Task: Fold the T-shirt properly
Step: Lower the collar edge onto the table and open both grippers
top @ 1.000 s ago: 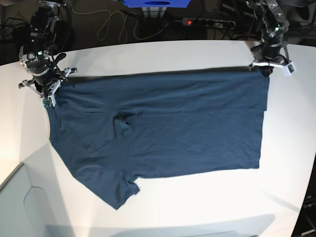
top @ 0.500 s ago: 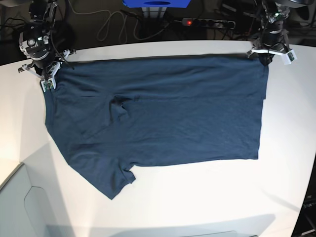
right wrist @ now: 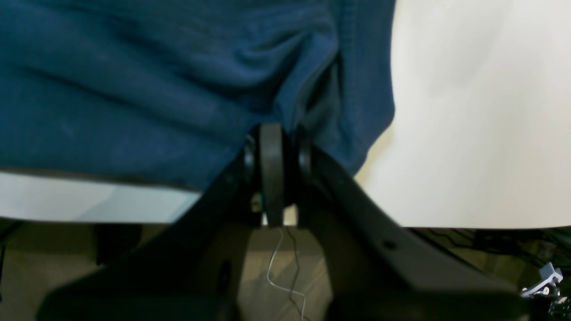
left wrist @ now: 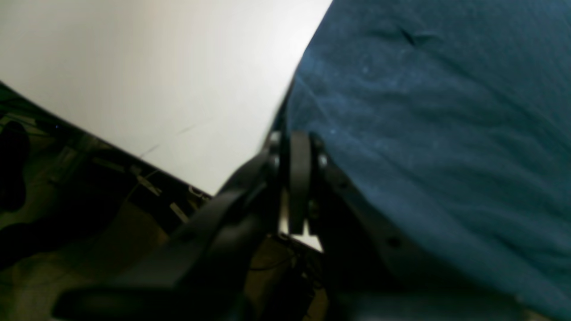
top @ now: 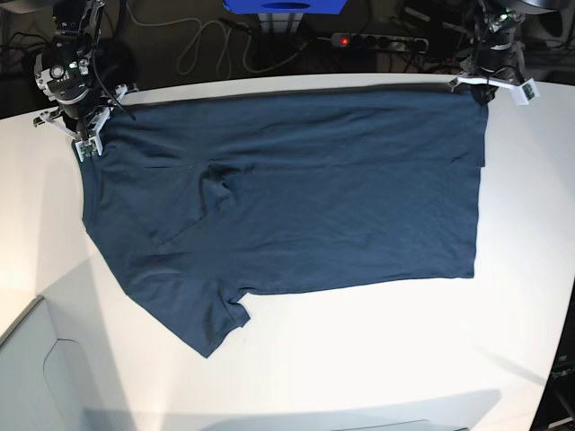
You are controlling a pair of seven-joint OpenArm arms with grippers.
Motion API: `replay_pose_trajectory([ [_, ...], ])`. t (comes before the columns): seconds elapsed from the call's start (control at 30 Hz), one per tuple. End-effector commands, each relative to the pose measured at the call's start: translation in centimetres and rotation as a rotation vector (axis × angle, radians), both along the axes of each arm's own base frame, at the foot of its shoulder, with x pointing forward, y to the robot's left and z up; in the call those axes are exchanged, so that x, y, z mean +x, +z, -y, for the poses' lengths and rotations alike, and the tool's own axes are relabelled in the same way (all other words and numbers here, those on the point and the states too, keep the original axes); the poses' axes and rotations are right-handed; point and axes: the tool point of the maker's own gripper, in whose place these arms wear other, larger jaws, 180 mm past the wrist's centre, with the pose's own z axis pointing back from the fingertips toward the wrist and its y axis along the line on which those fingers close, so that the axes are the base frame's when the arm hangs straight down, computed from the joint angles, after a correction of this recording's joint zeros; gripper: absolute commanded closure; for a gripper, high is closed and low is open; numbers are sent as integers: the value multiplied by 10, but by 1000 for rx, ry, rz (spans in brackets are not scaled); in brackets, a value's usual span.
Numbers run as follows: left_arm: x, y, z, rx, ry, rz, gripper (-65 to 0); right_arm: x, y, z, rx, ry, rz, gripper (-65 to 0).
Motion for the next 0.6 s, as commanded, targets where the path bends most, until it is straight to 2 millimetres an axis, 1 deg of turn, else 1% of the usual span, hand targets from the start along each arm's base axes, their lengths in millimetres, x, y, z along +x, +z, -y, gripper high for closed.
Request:
replay_pose_trajectory([
  [0.0, 1, 7, -5, 25, -4, 15, 0, 0, 6, 3, -13, 8, 16, -2],
  [0.17, -5, 5, -4, 17, -2, 2, 0, -3, 5, 4, -16, 7, 9, -5],
  [0.23, -5, 5, -4, 15, 0, 2, 0, -5, 7, 12, -25, -16, 13, -7],
  [0.27, -5, 5, -4, 15, 0, 2, 0, -6, 7, 15, -28, -24, 11, -14],
  [0.3, -5, 5, -4, 15, 0, 2, 0, -7, 8, 16, -30, -19, 7, -38],
  [0.37, -5, 5, -4, 15, 0, 2, 0, -9, 9, 19, -32, 2, -5, -119],
  [0.43, -5, 5, -4, 15, 0, 2, 0, -11, 10, 24, -38, 9, -10, -220],
  [0.5, -6, 5, -4, 15, 0, 1, 0, -13, 12, 30, -46, 6, -11, -334],
  [0.57, -6, 5, -4, 15, 3, 0, 0, -13, 13, 30, -46, 11, -12, -410],
])
